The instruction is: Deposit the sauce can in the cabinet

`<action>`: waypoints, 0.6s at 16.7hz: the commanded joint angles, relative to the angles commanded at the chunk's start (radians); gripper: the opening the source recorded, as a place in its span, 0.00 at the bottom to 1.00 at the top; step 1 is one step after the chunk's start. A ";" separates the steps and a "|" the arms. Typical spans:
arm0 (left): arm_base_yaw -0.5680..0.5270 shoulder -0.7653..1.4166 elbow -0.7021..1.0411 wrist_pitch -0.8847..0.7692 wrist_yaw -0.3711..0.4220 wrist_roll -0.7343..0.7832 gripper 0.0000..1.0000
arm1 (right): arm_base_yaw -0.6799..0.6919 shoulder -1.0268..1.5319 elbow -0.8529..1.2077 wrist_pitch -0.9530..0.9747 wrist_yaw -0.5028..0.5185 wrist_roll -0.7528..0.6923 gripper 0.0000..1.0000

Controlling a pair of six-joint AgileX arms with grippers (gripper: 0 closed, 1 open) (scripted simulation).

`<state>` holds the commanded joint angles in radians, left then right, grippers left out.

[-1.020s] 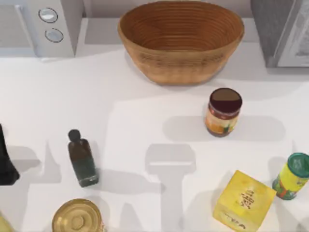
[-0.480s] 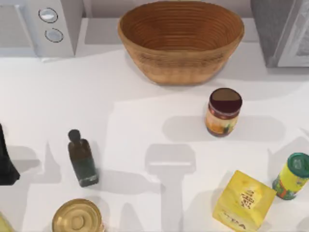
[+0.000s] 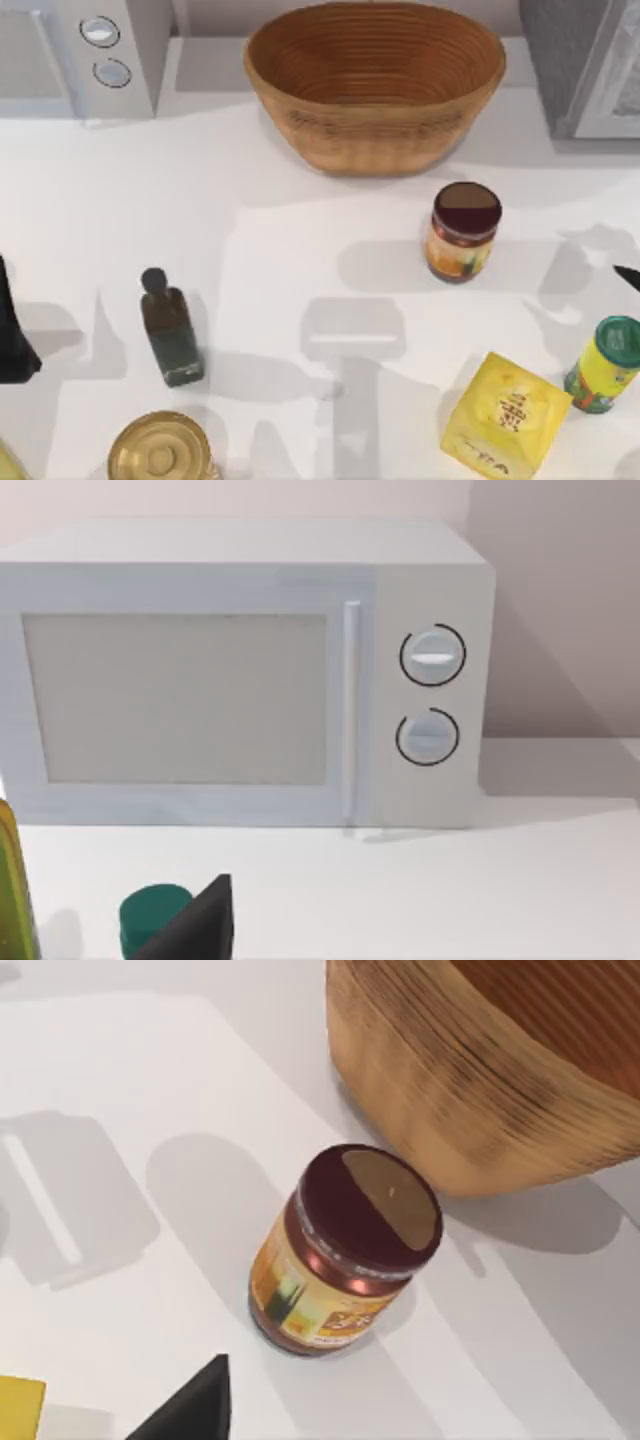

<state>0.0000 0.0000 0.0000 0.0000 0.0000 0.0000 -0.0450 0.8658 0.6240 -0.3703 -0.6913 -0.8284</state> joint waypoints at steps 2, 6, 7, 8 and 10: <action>0.000 0.000 0.000 0.000 0.000 0.000 1.00 | -0.007 0.105 0.074 -0.044 -0.069 -0.101 1.00; 0.000 0.000 0.000 0.000 0.000 0.000 1.00 | -0.020 0.318 0.213 -0.129 -0.192 -0.289 1.00; 0.000 0.000 0.000 0.000 0.000 0.000 1.00 | -0.024 0.371 0.246 -0.149 -0.220 -0.332 1.00; 0.000 0.000 0.000 0.000 0.000 0.000 1.00 | -0.027 0.425 0.279 -0.169 -0.248 -0.375 1.00; 0.000 0.000 0.000 0.000 0.000 0.000 1.00 | -0.034 0.531 0.341 -0.206 -0.301 -0.455 1.00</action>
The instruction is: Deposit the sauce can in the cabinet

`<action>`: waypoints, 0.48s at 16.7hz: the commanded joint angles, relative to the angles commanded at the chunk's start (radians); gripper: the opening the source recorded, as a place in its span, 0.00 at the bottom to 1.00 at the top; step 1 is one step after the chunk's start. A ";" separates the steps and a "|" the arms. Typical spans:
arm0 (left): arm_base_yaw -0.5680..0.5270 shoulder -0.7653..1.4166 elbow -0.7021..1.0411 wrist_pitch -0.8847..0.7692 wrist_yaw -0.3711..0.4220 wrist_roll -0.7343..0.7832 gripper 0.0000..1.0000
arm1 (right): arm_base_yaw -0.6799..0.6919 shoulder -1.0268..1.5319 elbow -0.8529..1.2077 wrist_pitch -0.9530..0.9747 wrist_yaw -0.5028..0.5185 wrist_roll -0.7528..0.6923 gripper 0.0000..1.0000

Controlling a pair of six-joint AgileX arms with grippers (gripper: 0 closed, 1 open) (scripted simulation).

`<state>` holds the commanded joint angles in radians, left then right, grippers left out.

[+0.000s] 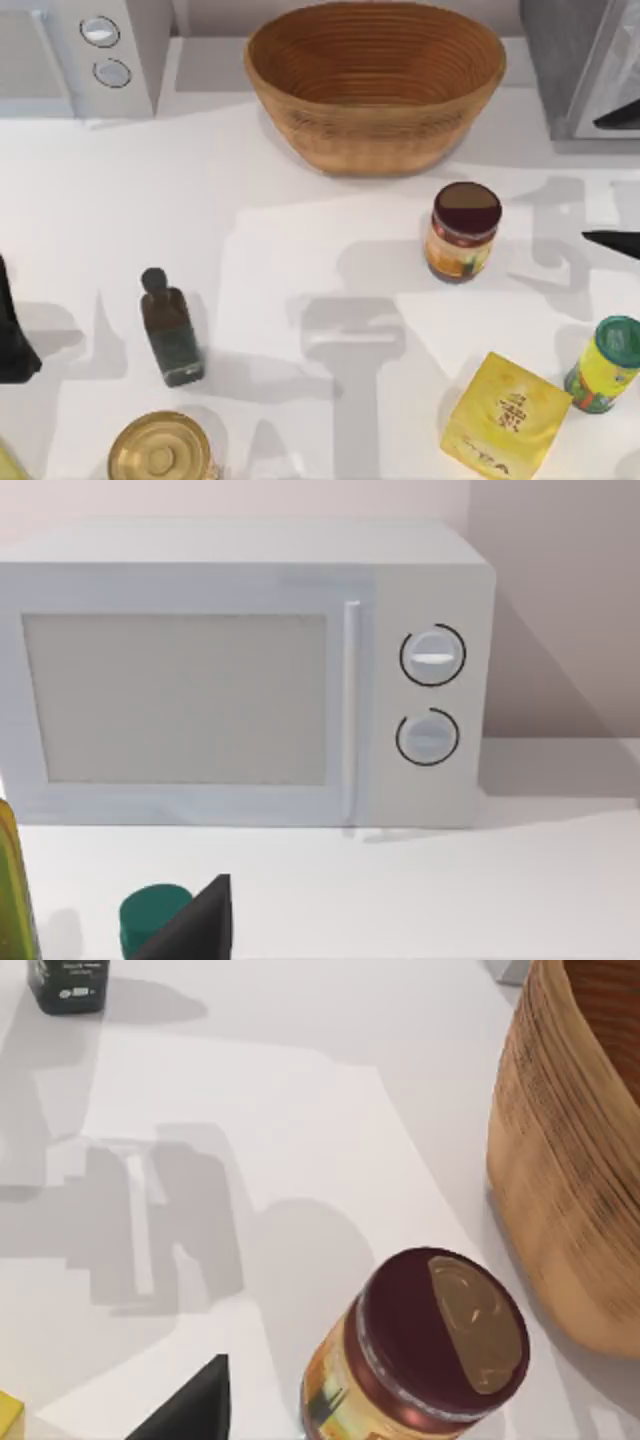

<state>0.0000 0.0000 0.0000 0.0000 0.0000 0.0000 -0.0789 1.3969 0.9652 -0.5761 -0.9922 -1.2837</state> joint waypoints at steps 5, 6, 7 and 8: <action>0.000 0.000 0.000 0.000 0.000 0.000 1.00 | -0.013 0.272 0.146 -0.081 -0.126 -0.178 1.00; 0.000 0.000 0.000 0.000 0.000 0.000 1.00 | -0.015 0.324 0.173 -0.095 -0.151 -0.210 1.00; 0.000 0.000 0.000 0.000 0.000 0.000 1.00 | -0.017 0.373 0.200 -0.109 -0.176 -0.242 1.00; 0.000 0.000 0.000 0.000 0.000 0.000 1.00 | -0.019 0.422 0.227 -0.122 -0.202 -0.273 1.00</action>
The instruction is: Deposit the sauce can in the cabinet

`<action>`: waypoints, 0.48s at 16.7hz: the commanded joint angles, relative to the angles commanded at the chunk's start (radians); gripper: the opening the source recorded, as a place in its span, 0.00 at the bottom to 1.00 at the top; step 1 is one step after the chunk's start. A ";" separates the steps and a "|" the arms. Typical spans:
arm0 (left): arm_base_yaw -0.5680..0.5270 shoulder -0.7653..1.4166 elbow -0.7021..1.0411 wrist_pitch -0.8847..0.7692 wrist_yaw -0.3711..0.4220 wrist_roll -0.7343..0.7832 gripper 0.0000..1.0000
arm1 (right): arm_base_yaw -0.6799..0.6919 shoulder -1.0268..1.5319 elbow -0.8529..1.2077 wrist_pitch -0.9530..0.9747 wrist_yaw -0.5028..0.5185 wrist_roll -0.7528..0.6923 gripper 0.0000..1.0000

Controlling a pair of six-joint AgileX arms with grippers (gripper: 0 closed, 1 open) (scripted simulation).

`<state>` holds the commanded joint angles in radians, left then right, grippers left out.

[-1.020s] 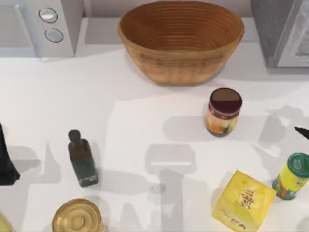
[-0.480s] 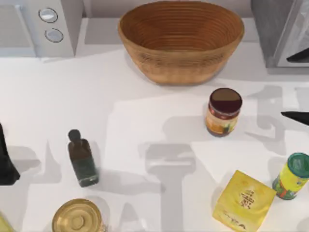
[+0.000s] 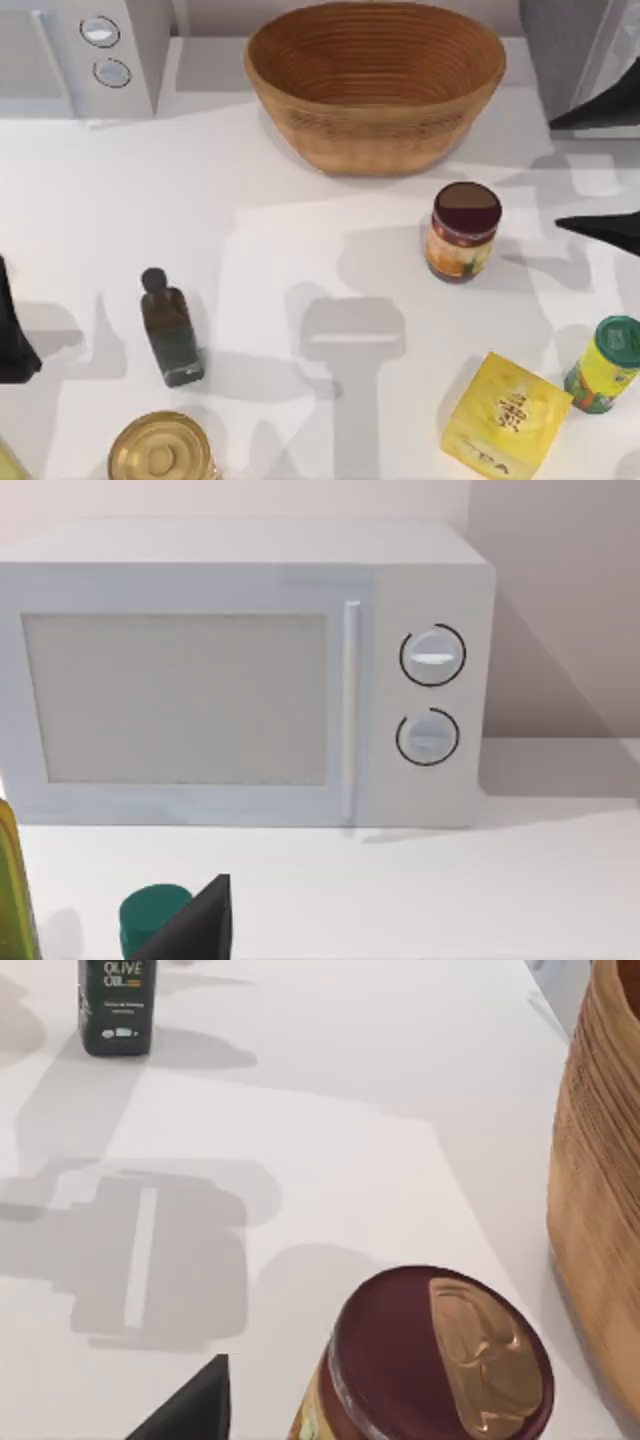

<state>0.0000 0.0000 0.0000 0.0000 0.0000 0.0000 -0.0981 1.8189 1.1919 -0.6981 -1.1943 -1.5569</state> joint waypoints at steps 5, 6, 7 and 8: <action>0.000 0.000 0.000 0.000 0.000 0.000 1.00 | 0.008 0.337 0.145 -0.062 -0.148 -0.160 1.00; 0.000 0.000 0.000 0.000 0.000 0.000 1.00 | 0.015 0.403 0.170 -0.071 -0.175 -0.185 1.00; 0.000 0.000 0.000 0.000 0.000 0.000 1.00 | 0.021 0.466 0.194 -0.080 -0.200 -0.207 1.00; 0.000 0.000 0.000 0.000 0.000 0.000 1.00 | 0.029 0.514 0.210 -0.085 -0.218 -0.220 1.00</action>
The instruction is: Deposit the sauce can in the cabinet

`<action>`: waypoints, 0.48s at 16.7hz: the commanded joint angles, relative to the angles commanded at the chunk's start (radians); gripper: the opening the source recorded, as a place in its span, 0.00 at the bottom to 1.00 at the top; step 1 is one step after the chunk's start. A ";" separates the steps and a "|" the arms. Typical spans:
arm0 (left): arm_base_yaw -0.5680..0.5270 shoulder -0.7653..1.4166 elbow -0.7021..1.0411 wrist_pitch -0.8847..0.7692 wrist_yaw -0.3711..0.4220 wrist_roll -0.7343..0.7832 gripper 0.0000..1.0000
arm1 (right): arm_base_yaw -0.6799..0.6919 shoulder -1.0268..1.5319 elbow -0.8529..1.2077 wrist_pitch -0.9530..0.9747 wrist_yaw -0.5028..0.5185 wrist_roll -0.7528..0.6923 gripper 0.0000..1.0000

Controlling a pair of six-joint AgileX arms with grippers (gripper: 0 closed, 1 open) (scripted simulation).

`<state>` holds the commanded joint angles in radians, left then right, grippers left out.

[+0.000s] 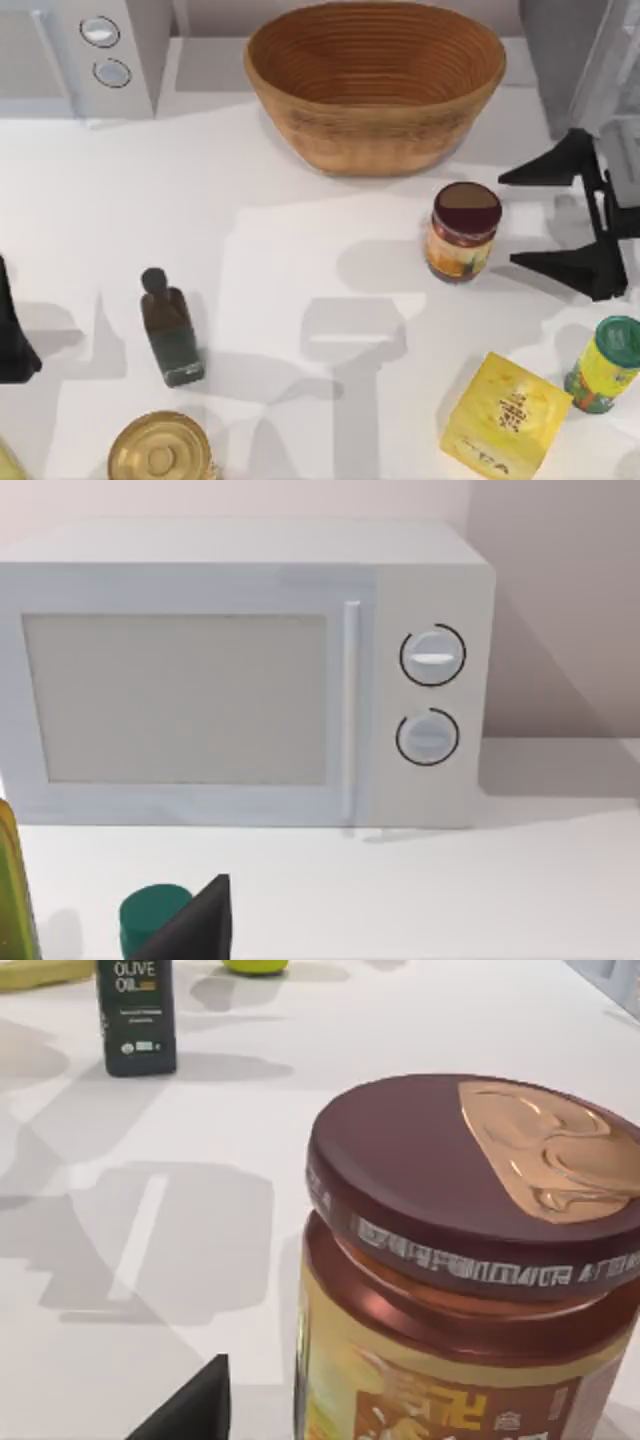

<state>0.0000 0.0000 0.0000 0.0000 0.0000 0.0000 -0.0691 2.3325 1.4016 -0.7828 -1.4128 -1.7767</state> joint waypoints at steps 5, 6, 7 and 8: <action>0.000 0.000 0.000 0.000 0.000 0.000 1.00 | 0.026 0.112 0.039 -0.015 -0.050 -0.027 1.00; 0.000 0.000 0.000 0.000 0.000 0.000 1.00 | 0.026 0.112 0.039 -0.015 -0.050 -0.027 1.00; 0.000 0.000 0.000 0.000 0.000 0.000 1.00 | 0.026 0.112 0.039 -0.015 -0.050 -0.027 1.00; 0.000 0.000 0.000 0.000 0.000 0.000 1.00 | 0.026 0.112 0.039 -0.015 -0.050 -0.027 1.00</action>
<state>0.0000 0.0000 0.0000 0.0000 0.0000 0.0000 -0.0435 2.4447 1.4406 -0.7979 -1.4628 -1.8035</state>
